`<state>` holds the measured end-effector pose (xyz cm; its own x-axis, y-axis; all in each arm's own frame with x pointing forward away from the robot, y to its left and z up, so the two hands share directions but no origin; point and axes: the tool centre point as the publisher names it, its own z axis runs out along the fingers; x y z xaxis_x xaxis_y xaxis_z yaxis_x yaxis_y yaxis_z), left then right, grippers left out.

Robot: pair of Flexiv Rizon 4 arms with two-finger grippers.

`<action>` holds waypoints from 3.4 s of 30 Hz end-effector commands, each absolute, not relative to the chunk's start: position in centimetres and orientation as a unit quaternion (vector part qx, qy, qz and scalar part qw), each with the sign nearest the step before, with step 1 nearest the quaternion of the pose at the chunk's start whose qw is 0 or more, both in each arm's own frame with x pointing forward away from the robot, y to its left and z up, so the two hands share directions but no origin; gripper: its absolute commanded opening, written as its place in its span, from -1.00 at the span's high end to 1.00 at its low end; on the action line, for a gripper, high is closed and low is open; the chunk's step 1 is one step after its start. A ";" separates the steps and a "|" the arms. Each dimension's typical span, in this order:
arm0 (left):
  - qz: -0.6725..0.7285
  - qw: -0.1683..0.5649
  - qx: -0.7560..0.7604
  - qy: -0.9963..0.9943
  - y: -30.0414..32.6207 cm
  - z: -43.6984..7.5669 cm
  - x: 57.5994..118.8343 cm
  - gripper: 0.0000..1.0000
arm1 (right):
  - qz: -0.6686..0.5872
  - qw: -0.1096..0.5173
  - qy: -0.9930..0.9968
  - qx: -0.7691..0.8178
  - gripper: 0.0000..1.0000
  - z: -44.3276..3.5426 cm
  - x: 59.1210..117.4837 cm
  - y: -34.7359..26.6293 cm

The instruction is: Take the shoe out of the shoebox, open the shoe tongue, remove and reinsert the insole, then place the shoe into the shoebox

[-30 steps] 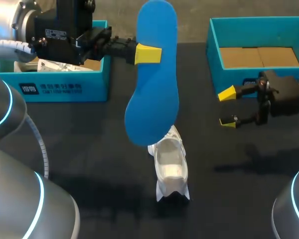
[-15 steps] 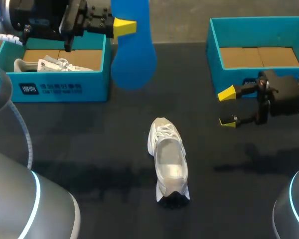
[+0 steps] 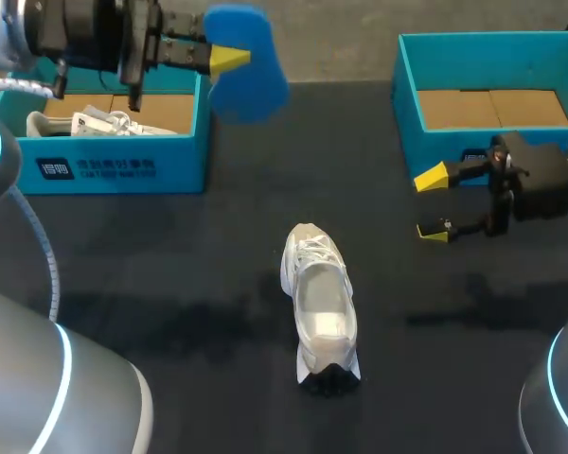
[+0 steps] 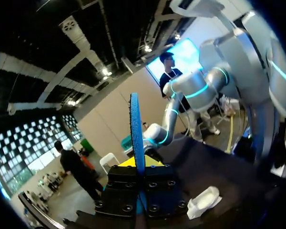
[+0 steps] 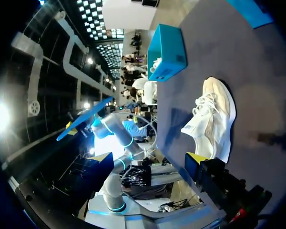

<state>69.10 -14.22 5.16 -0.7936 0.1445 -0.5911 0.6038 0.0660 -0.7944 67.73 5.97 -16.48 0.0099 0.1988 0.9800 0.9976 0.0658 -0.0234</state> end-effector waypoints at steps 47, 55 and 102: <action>-0.537 0.498 0.516 0.444 -15.7 -4.6 69.1 1.00 | -0.426 0.467 -0.560 -0.536 -1.00 -16.5 67.7 6.1; -0.433 0.561 0.559 0.431 -17.3 -10.3 68.5 1.00 | -0.426 0.467 -0.560 -0.536 -1.00 -16.5 67.7 6.1; -0.416 0.579 0.577 0.398 -17.2 -16.0 69.8 1.00 | -0.459 0.413 -0.612 -0.494 -1.00 -15.9 73.8 12.7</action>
